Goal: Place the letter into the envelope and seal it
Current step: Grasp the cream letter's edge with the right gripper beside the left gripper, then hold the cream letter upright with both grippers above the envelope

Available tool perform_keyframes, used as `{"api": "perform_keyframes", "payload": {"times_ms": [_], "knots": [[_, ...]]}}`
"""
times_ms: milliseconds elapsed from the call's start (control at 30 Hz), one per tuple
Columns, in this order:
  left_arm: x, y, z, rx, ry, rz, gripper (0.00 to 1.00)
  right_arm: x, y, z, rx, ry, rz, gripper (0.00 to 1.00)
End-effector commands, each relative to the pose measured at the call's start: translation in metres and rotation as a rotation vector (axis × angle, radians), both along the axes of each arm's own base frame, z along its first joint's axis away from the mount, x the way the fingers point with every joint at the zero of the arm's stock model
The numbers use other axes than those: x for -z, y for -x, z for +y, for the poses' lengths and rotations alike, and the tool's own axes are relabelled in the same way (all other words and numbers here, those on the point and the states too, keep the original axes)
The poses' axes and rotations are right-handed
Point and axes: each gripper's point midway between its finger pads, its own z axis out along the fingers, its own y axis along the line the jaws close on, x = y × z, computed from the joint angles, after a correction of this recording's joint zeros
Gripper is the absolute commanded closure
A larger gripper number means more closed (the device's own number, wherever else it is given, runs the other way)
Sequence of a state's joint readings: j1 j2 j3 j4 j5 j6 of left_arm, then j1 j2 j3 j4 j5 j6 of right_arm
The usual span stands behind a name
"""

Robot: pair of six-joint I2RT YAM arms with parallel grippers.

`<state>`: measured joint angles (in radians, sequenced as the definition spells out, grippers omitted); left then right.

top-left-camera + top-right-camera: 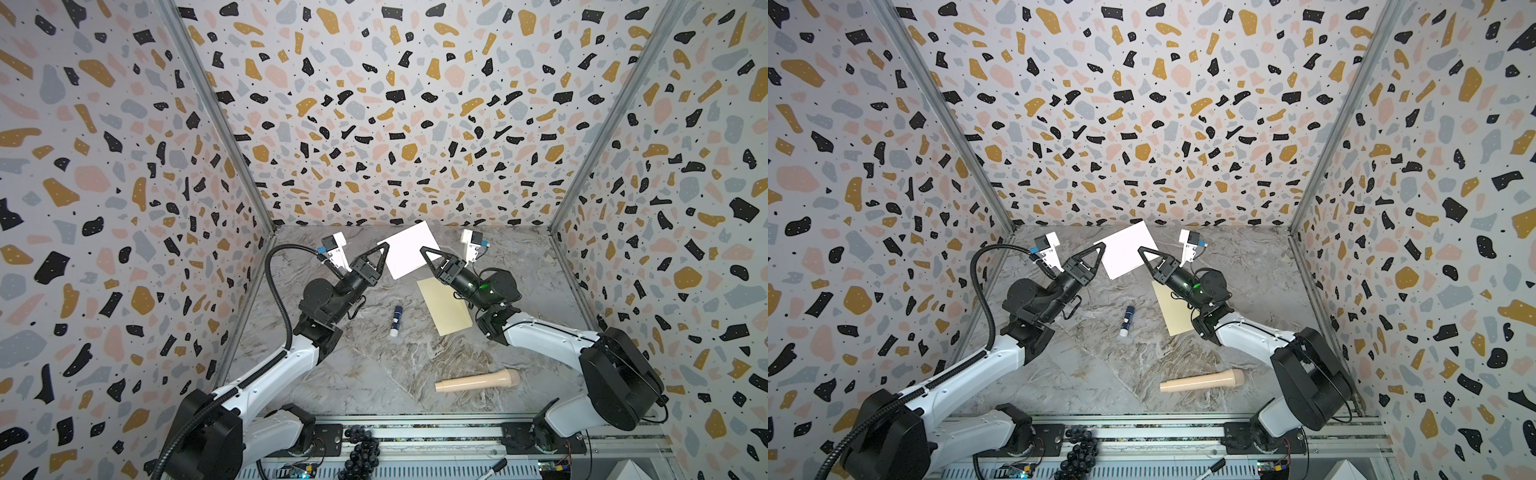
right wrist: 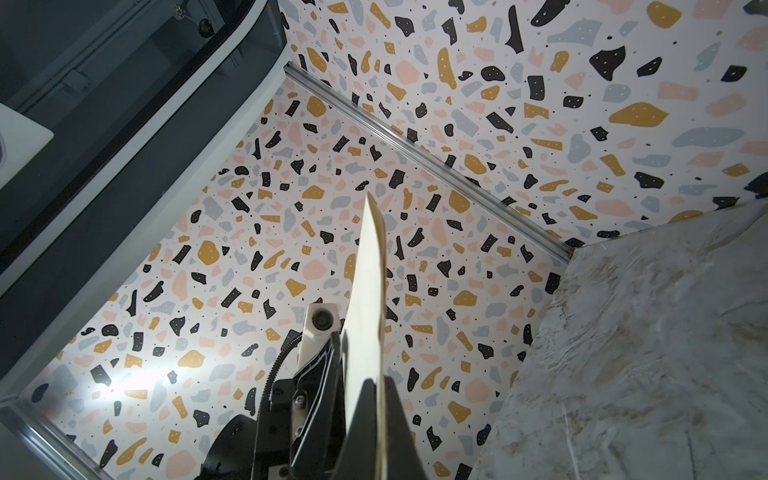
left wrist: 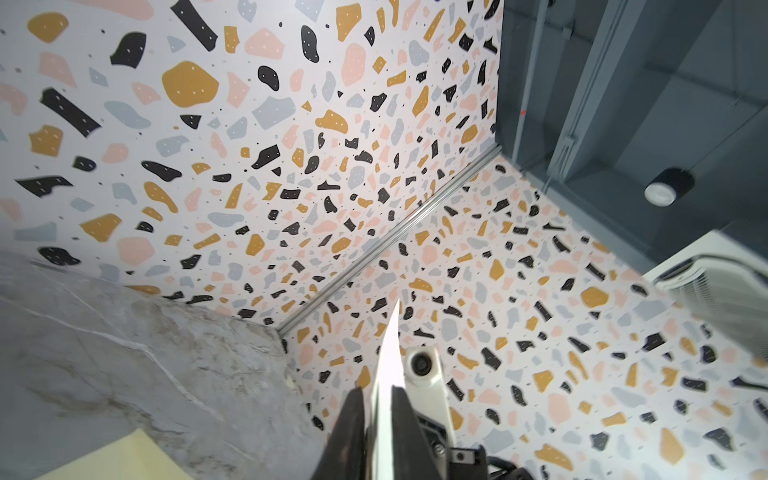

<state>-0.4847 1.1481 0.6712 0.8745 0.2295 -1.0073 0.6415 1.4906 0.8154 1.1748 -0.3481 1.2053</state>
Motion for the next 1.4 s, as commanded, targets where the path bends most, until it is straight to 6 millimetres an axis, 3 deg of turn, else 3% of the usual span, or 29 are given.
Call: {"api": "perform_keyframes", "payload": {"times_ms": [0,167,267,367,500,800,933,1100,1267,1367], "knots": [[-0.027,0.01,-0.001,-0.021,-0.111,-0.158,0.6,-0.037,0.011,-0.007,0.003,0.043,-0.149,1.0],[-0.033,0.016,-0.009,-0.043,-0.386,-0.314,0.28,-0.032,0.008,-0.018,0.009,0.256,-0.254,1.0],[-0.033,0.021,-0.017,-0.001,-0.549,-0.396,0.18,-0.023,0.01,-0.022,-0.013,0.437,-0.342,1.0],[-0.03,0.033,-0.028,0.097,-0.645,-0.478,0.15,-0.006,0.016,-0.025,-0.079,0.596,-0.417,1.0],[-0.024,0.052,-0.042,0.224,-0.678,-0.579,0.14,0.004,0.024,-0.03,-0.165,0.672,-0.481,1.0],[0.0,0.052,-0.055,0.333,-0.734,-0.581,0.16,0.005,0.051,-0.032,-0.291,0.714,-0.648,1.0],[0.003,0.053,-0.06,0.383,-0.71,-0.578,0.24,0.004,0.058,-0.03,-0.333,0.695,-0.667,1.0],[0.001,0.056,-0.067,0.443,-0.649,-0.569,0.46,0.004,0.056,-0.028,-0.343,0.686,-0.661,1.0],[0.0,0.054,-0.069,0.45,-0.608,-0.551,0.83,0.003,0.051,-0.027,-0.328,0.684,-0.648,1.0],[-0.004,0.052,-0.069,0.429,-0.583,-0.545,1.0,0.003,0.046,-0.028,-0.302,0.692,-0.632,1.0]]}}
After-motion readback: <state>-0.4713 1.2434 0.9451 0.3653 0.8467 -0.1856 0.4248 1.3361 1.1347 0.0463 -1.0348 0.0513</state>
